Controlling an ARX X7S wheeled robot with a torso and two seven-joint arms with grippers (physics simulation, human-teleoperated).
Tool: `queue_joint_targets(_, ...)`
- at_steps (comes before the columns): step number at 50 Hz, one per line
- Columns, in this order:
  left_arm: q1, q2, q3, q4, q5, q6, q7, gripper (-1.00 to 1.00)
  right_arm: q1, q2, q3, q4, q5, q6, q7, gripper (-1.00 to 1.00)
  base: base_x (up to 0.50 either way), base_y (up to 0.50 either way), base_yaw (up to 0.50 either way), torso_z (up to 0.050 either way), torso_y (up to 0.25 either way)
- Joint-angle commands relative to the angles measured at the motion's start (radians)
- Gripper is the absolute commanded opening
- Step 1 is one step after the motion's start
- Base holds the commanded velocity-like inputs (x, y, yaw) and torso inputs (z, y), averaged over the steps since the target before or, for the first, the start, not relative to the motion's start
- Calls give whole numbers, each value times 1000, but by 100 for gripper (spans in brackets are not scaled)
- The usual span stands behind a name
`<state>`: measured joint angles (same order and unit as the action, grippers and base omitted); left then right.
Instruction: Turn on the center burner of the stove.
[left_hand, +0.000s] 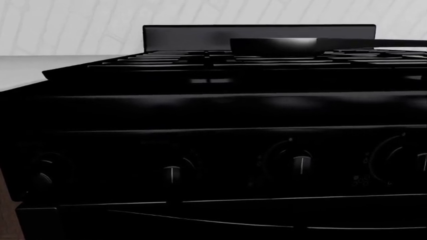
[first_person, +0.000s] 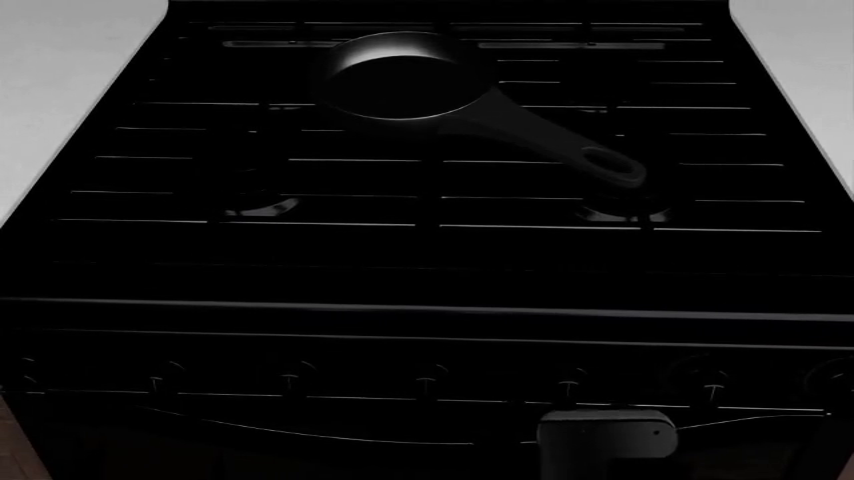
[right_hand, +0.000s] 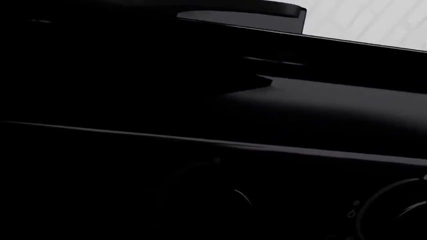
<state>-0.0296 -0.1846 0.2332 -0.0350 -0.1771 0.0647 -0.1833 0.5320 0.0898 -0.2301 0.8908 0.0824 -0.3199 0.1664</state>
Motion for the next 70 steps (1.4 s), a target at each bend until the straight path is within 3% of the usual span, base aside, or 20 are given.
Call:
queue_joint_targets(1,-1,-5,7,-1,-3,2,-5,100,143,-28,-2,323,17,-130,-35,100,19,0,7,0,0)
queue_joint_targets(9,0,-9,10,4,-10,2,-6,100,127,-22,-12,249,18,-87,-32,100,20,0,9,0,0)
queue_joint_targets(10,0,-9,11,3,-10,3,-7,100,121,-21,-8,237,23,-91,-32,-100,20,0,9,0,0)
queue_joint_targets(22,-3,-14,22,-1,-14,4,-5,100,39,13,-37,-66,2,80,10,-100,12,0,7,0,0)
queue_joint_targets(29,-5,-18,28,-4,-19,4,-2,100,2,81,-132,-351,-139,346,47,-100,2,0,3,0,0)
queue_joint_targets(40,-12,-21,35,-11,-25,0,-1,100,5,159,-246,-587,-316,646,13,-100,1,0,2,0,2)
queue_joint_targets(53,-10,-26,42,-11,-32,10,-1,100,52,225,-420,-752,-539,903,-90,-100,-1,1,1,0,4)
queue_joint_targets(70,-12,-31,49,-9,-37,4,-10,100,139,282,-648,-732,-736,1013,-260,-100,-2,1,2,0,4)
